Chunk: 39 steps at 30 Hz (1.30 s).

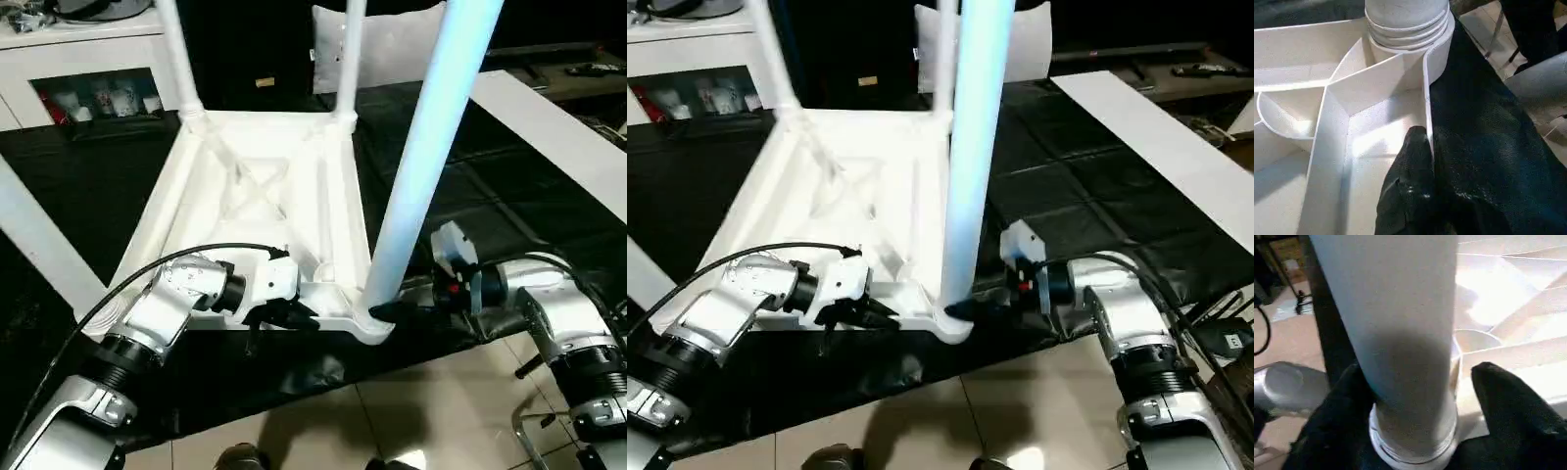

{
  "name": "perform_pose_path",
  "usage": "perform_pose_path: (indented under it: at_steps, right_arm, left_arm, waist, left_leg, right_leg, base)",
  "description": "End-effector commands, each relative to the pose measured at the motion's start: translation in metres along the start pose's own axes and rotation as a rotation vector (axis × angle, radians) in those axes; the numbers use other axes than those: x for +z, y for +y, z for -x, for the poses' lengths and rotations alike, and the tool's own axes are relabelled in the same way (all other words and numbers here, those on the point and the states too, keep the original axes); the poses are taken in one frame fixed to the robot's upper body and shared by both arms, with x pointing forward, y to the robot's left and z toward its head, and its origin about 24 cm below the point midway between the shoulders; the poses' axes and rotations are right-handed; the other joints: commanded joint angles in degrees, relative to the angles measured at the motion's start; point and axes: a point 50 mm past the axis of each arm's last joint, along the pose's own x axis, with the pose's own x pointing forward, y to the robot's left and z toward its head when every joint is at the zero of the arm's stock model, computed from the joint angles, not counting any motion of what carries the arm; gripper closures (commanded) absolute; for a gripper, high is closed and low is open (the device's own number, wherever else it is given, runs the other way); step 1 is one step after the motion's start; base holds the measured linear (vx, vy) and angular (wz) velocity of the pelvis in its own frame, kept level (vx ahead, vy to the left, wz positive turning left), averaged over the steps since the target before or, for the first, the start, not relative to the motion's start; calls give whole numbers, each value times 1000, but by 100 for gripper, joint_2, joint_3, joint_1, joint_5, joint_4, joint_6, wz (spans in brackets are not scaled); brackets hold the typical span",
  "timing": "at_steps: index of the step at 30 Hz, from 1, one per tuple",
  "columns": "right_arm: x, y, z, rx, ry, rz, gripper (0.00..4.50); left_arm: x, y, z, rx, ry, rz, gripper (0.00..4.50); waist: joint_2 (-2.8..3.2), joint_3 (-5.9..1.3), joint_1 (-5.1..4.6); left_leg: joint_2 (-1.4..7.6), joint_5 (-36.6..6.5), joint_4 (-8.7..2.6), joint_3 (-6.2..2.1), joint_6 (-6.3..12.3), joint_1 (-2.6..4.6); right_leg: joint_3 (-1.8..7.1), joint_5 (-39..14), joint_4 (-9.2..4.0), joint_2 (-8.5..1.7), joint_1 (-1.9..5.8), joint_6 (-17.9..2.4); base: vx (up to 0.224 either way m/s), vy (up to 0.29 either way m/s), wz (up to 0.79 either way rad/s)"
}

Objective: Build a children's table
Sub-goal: Rotate leg to tighten

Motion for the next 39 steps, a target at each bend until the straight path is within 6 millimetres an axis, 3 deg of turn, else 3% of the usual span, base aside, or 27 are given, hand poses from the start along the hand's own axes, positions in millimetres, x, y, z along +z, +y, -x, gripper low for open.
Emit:
perform_pose_path:
  at_steps: [1,12,19,20,23,24,27,29,30,31,32,33,34,35,36,37,38,39]
  right_arm:
    - [3,-2,2,14,12,9,153]
    - [0,2,-4,69,8,-17,243]
    - [-1,3,-10,22,-23,-43,254]
    - [-1,3,-10,22,-23,-43,254]
    - [-4,0,-19,-65,-15,-87,254]
    - [-4,-2,-25,-121,-28,-103,254]
    - [-4,-6,-37,-217,-38,-127,255]
    - [-4,-7,-42,-256,-38,-138,255]
    - [-2,-16,-56,-411,-60,-202,255]
    - [0,-20,-62,-472,-72,-225,255]
    - [0,-20,-62,-472,-72,-225,255]
    - [4,-29,-73,-603,-104,-284,255]
    - [6,-32,-77,-647,-110,-304,255]
    - [7,-37,-82,-700,-118,-345,255]
    - [8,-40,-86,-725,-124,-366,255]
    - [10,-42,-93,-731,-145,-372,255]
    - [10,-42,-93,-731,-145,-372,255]
    - [12,-42,-94,-729,-162,-368,255]
  left_arm:
    - [13,-1,-6,-60,-22,-79,450]
    - [9,-2,-4,-61,-4,-77,450]
    - [8,0,-5,25,-13,-22,450]
    - [8,0,-5,25,-13,-22,450]
    - [9,2,-8,109,-23,29,450]
    - [11,0,-12,134,-32,54,450]
    - [15,-3,-18,182,-44,84,450]
    - [17,-4,-21,197,-51,94,450]
    - [26,-5,-33,260,-79,141,450]
    - [31,-5,-39,291,-92,160,450]
    - [31,-5,-39,291,-92,160,450]
    - [43,1,-50,383,-124,195,450]
    - [47,4,-54,420,-135,206,450]
    - [52,11,-57,492,-145,222,450]
    - [55,15,-60,527,-147,226,450]
    - [59,19,-63,569,-143,222,450]
    - [59,19,-63,569,-143,222,450]
    - [60,21,-63,576,-141,219,450]
  waist:
    - [-97,-458,-22]
    - [-125,-479,-8]
    - [-125,-479,-16]
    - [-97,-454,-24]
    - [-108,-437,-57]
    - [-106,-421,-85]
    - [-117,-372,-186]
    - [-120,-343,-315]
    - [-85,-323,-420]
    - [-87,-301,-468]
    - [-57,-303,-567]
    - [-8,-297,-616]
    - [40,-278,-738]
    - [142,-243,-784]
    - [207,-248,-645]
    - [94,-183,-553]
    - [-89,-164,-596]
    - [-406,-68,-609]
  left_leg:
    - [152,-1592,-415,12,272,109]
    - [141,-1481,-387,8,268,87]
    - [141,-1513,-386,6,250,86]
    - [142,-1574,-402,1,228,84]
    - [130,-1711,-411,-6,170,90]
    - [121,-1852,-414,-22,93,116]
    - [82,-2102,-426,-56,-4,91]
    - [44,-2350,-414,-91,-67,100]
    - [50,-2492,-421,-108,-133,114]
    - [29,-2604,-406,-121,-131,125]
    - [21,-2816,-384,-159,-148,161]
    - [39,-2978,-392,-192,-146,163]
    - [130,-3374,-471,-262,-155,140]
    - [311,-4094,-689,-369,-174,68]
    - [550,-4750,-1066,-412,-230,-127]
    - [503,-5024,-1209,-199,-178,3]
    - [309,-4760,-980,-101,-157,161]
    - [-439,-2637,806,88,-167,1144]
  right_leg:
    - [254,-2143,-368,-233,305,-1066]
    - [252,-2180,-344,-226,308,-1008]
    - [250,-2183,-338,-223,309,-1019]
    - [252,-2228,-354,-218,302,-1012]
    - [247,-2509,-381,-217,302,-905]
    - [231,-2905,-421,-229,283,-774]
    - [178,-3508,-511,-229,284,-489]
    - [99,-4004,-611,-227,270,-214]
    - [67,-4082,-632,-210,257,-181]
    - [4,-4240,-701,-198,243,-109]
    - [-116,-4369,-778,-193,270,7]
    - [-189,-4346,-805,-193,309,54]
    - [-316,-4029,-824,-158,402,62]
    - [-334,-3372,-529,-108,582,-40]
    - [-36,-1786,383,-71,796,-354]
    - [136,-1657,532,9,626,-427]
    - [193,-2790,163,52,457,-275]
    - [-187,-6710,-1479,-257,-779,438]
  base:
    - [0,0,0]
    - [0,0,0]
    - [0,0,0]
    - [0,0,0]
    - [0,0,0]
    - [0,0,0]
    - [0,0,0]
    - [0,0,0]
    - [0,0,0]
    - [0,0,0]
    - [-38,34,-18]
    - [-38,34,-18]
    - [-40,42,-18]
    - [-87,29,-14]
    - [-87,29,-14]
    - [-89,1,1]
    - [37,-61,16]
    - [37,-61,16]
